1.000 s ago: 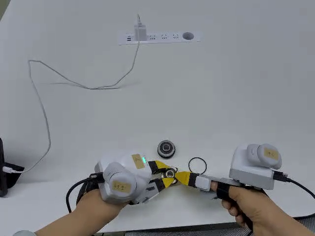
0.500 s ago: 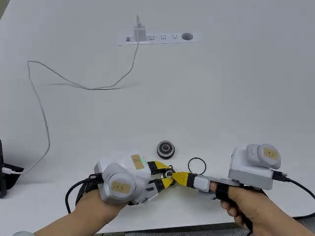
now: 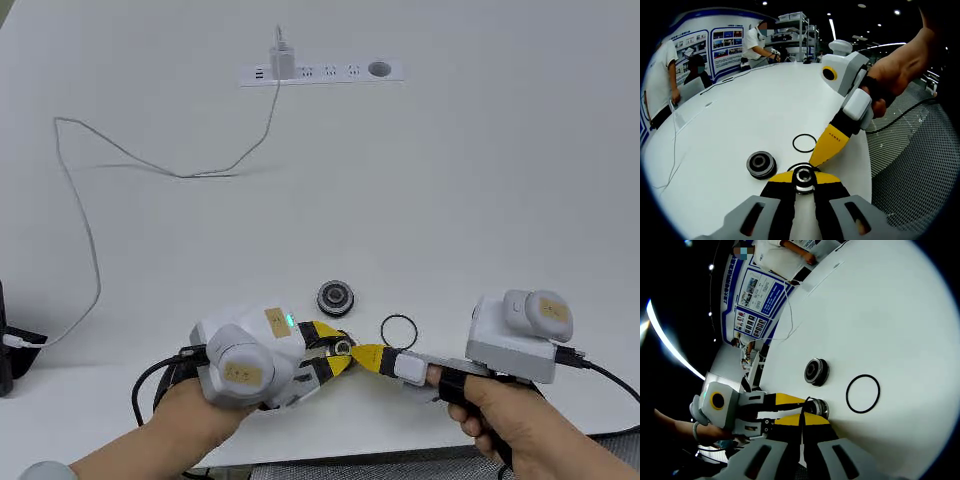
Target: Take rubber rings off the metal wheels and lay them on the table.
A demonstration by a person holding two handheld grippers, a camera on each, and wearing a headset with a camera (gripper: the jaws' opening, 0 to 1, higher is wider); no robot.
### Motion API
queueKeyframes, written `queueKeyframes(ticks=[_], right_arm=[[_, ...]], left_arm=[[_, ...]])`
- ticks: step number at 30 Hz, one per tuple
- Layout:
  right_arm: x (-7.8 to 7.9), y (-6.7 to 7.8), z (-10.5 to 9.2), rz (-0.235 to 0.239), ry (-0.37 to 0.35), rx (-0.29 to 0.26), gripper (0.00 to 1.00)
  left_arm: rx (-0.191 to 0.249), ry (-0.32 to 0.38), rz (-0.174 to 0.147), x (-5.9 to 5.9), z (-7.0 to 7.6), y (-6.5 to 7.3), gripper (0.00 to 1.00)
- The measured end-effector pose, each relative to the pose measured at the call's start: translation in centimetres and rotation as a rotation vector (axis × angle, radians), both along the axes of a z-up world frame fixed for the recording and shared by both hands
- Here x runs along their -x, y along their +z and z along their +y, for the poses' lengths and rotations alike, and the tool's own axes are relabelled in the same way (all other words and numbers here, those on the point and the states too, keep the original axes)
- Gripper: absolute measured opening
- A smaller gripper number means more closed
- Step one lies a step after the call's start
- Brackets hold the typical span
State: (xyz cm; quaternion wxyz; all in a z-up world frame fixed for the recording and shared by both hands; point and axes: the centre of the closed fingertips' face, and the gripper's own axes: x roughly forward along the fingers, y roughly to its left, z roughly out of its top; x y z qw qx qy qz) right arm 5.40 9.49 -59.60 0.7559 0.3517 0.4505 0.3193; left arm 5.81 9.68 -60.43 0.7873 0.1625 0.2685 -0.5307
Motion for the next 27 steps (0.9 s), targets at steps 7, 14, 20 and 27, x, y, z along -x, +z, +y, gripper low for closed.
queueKeyframes(ticks=[7, 14, 20, 27], right_arm=[[-0.31, -0.23, -0.25, -0.008, -0.009, 0.024, 0.01], [-0.35, -0.53, -0.58, -0.005, -0.018, 0.036, 0.02], [-0.37, -0.45, -0.49, -0.008, -0.016, 0.036, 0.02], [-0.39, -0.16, -0.22, -0.011, -0.014, 0.028, 0.02]], left_arm=[[0.007, -0.010, 0.000, -0.04, -0.08, 0.05, 0.15], [0.026, -0.020, -0.012, -0.04, -0.19, 0.55, 0.21], [0.028, -0.015, -0.022, 0.06, -0.04, 0.84, 0.25], [0.030, -0.003, -0.022, 0.11, 0.18, 0.92, 0.31]])
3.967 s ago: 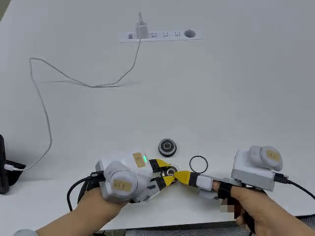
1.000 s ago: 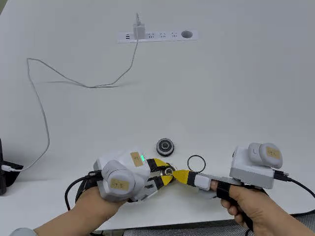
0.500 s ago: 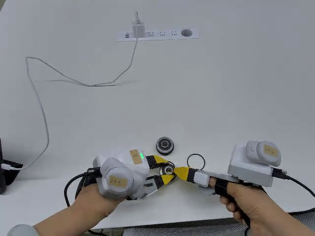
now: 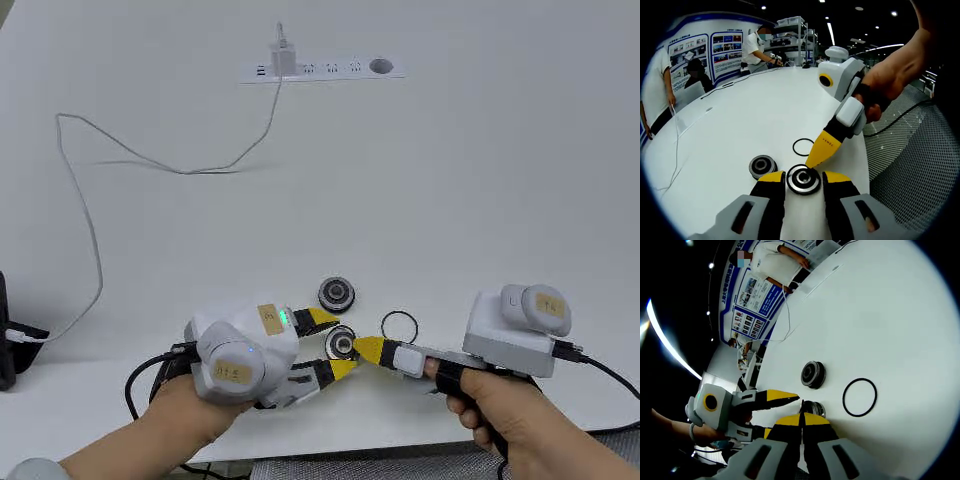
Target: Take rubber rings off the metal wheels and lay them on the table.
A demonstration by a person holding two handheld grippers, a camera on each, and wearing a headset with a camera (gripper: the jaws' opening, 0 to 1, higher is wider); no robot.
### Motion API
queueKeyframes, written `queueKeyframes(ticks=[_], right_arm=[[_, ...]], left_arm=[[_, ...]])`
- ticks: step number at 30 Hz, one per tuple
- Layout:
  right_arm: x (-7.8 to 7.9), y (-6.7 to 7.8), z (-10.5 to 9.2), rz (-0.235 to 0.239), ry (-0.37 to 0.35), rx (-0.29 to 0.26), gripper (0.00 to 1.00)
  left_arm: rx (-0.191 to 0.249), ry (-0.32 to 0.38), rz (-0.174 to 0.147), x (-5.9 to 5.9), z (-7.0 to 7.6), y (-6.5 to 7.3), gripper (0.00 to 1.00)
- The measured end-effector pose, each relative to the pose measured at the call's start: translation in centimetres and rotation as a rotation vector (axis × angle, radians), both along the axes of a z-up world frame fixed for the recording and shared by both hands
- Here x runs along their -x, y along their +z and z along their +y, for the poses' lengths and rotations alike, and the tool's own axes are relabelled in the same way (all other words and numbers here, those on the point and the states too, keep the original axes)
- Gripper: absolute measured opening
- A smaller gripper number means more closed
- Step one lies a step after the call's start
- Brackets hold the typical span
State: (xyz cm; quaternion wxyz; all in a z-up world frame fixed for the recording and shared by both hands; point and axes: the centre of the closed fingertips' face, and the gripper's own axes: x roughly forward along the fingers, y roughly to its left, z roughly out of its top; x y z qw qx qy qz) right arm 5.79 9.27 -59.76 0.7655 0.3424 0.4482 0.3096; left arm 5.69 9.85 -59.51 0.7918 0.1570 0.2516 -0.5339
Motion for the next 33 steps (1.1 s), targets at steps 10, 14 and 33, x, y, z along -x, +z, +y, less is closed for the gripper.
queueKeyframes(ticks=[10, 14, 33], right_arm=[[0.1, 0.7, 0.6, -0.008, 0.011, -0.019, 0.02], [0.2, 1.0, 0.7, -0.009, 0.011, -0.028, 0.02], [-0.2, 2.3, -1.5, -0.020, -0.057, -0.054, 0.02]], left_arm=[[0.004, 0.031, -0.002, -0.1, 0.6, -0.1, 0.46], [-0.003, 0.034, -0.002, 0.1, 0.9, -0.2, 0.46], [0.007, 0.092, 0.004, -0.1, 2.3, -0.2, 0.58]])
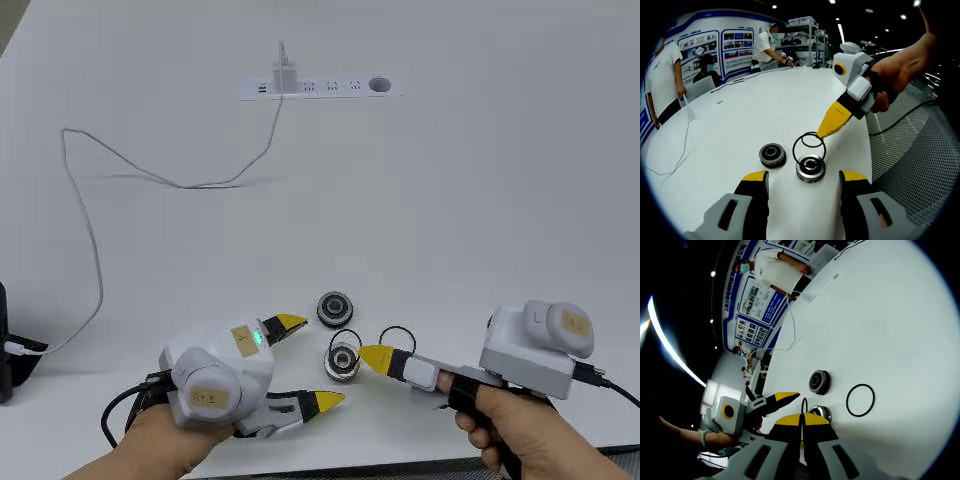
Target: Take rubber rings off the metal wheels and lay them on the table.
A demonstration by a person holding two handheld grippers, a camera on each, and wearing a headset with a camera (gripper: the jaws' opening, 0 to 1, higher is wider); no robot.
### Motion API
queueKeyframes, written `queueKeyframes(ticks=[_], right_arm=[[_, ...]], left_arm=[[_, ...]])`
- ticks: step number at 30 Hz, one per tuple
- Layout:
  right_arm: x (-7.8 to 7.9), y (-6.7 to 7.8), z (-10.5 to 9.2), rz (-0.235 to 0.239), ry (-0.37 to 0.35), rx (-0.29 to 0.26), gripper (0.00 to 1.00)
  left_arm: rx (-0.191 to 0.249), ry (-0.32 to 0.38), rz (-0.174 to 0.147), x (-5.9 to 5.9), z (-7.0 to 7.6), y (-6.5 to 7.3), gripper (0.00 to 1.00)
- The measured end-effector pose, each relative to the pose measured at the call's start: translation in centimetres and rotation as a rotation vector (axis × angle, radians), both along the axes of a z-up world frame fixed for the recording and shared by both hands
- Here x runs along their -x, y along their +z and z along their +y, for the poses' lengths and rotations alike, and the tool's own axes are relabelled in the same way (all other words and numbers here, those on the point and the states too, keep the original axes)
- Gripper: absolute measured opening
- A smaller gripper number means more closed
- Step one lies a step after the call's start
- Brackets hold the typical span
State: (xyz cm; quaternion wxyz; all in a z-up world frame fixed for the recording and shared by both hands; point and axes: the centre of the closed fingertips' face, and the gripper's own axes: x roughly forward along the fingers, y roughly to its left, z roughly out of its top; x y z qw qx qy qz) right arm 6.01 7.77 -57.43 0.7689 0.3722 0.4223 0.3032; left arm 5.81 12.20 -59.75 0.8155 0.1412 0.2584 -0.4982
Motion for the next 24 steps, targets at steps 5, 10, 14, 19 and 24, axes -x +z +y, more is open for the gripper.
queueKeyframes(ticks=[5, 10, 14, 19, 24], right_arm=[[-0.4, -0.2, -1.4, 0.003, -0.037, 0.010, 0.02], [-0.8, -0.6, -2.5, 0.004, -0.062, 0.030, 0.02], [-1.2, -1.3, -3.6, 0.008, -0.085, 0.053, 0.02], [-1.5, -2.2, -4.6, 0.019, -0.102, 0.084, 0.02], [-1.6, -2.8, -5.0, 0.020, -0.111, 0.110, 0.02]], left_arm=[[-0.004, 0.008, 0.001, 0.0, 0.4, -0.1, 0.59], [-0.001, 0.013, 0.008, 0.2, 0.5, -0.1, 0.58], [-0.003, 0.015, 0.009, 0.2, 0.5, -0.1, 0.58], [-0.005, 0.014, 0.009, 0.2, 0.5, -0.1, 0.57], [-0.007, 0.016, 0.014, 0.3, 0.6, -0.2, 0.56]])
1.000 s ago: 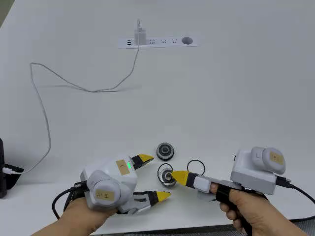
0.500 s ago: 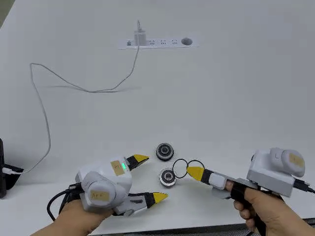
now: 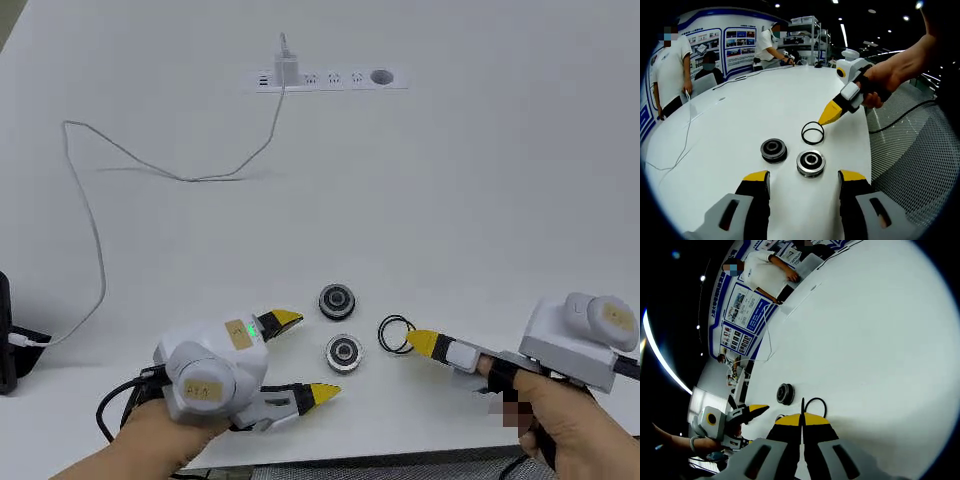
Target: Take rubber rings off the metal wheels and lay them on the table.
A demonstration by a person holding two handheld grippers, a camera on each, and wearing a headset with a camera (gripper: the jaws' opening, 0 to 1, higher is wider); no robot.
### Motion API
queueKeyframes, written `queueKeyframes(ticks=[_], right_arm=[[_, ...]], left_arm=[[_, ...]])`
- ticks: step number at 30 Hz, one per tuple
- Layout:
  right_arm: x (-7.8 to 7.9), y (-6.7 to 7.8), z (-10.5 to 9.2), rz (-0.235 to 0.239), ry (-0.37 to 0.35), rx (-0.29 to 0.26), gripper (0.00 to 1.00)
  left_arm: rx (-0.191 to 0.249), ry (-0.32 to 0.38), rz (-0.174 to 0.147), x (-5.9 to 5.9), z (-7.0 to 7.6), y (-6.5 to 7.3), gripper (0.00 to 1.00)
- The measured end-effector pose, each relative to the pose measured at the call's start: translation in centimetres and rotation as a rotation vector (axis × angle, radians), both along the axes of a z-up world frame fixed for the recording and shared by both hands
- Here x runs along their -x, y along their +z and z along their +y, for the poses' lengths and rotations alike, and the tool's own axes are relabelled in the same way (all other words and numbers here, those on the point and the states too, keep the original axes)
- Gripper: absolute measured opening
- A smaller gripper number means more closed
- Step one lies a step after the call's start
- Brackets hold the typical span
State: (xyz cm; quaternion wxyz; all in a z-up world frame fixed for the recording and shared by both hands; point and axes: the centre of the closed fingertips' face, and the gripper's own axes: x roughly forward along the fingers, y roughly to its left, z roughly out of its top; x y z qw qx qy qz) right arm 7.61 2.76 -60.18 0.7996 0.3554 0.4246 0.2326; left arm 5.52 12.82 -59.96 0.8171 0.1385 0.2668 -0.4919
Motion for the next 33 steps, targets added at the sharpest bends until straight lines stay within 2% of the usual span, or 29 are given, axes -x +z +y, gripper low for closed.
queueKeyframes(ticks=[7, 11, 16, 26, 33], right_arm=[[-0.2, -0.5, -0.4, -0.014, 0.001, 0.046, 0.02], [-0.1, -0.8, -0.6, -0.020, 0.015, 0.079, 0.07], [-0.1, -1.0, -0.9, -0.025, 0.015, 0.094, 0.09], [0.2, -1.0, -1.2, -0.069, 0.076, 0.187, 0.12], [0.0, -0.4, -0.4, -0.072, 0.075, 0.157, 0.12]], left_arm=[[-0.001, -0.002, 0.002, 0.0, 0.0, -0.1, 0.56], [-0.002, -0.003, 0.001, -0.1, 0.0, 0.0, 0.56], [0.001, -0.003, 0.005, 0.0, -0.1, 0.0, 0.56], [0.000, -0.005, 0.002, -0.1, -0.1, 0.0, 0.55], [0.005, 0.001, -0.006, -0.5, -0.2, 0.3, 0.53]])
